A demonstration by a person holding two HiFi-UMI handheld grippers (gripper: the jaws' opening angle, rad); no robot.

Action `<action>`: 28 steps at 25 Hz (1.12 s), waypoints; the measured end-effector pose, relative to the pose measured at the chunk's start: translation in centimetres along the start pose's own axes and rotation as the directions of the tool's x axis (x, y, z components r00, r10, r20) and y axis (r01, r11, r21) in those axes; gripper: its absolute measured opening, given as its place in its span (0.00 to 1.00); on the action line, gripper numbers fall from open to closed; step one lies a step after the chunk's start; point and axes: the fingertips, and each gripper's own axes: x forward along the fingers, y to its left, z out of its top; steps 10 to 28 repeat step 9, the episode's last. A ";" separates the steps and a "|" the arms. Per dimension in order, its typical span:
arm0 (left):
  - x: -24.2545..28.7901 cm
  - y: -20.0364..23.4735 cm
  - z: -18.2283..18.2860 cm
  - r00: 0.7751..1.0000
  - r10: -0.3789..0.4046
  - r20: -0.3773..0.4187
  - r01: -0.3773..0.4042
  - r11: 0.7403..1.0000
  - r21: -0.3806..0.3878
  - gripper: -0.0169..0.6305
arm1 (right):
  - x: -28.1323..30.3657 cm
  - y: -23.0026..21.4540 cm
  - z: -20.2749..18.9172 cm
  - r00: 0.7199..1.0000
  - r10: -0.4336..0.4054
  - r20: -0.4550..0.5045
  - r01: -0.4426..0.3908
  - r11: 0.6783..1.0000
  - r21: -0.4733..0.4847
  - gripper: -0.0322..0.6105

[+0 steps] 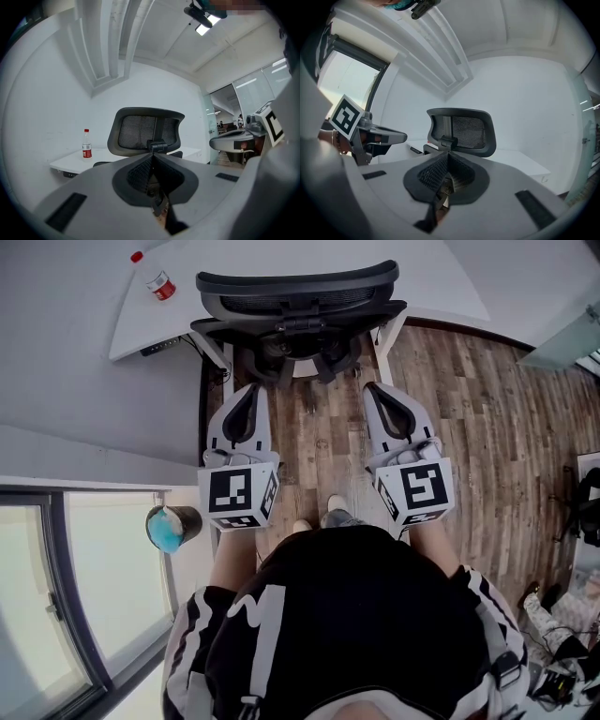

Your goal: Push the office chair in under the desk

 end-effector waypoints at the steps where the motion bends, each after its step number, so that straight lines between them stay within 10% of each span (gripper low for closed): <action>1: 0.0 0.0 0.0 1.000 0.000 0.001 0.000 1.000 -0.001 0.04 | 0.1 0.0 0.0 1.000 0.002 0.001 -0.002 1.000 0.001 0.06; 28: 0.1 0.3 0.1 1.000 -0.004 0.004 0.004 1.000 -0.001 0.04 | 0.6 0.4 0.2 1.000 0.008 0.004 -0.008 1.000 -0.001 0.06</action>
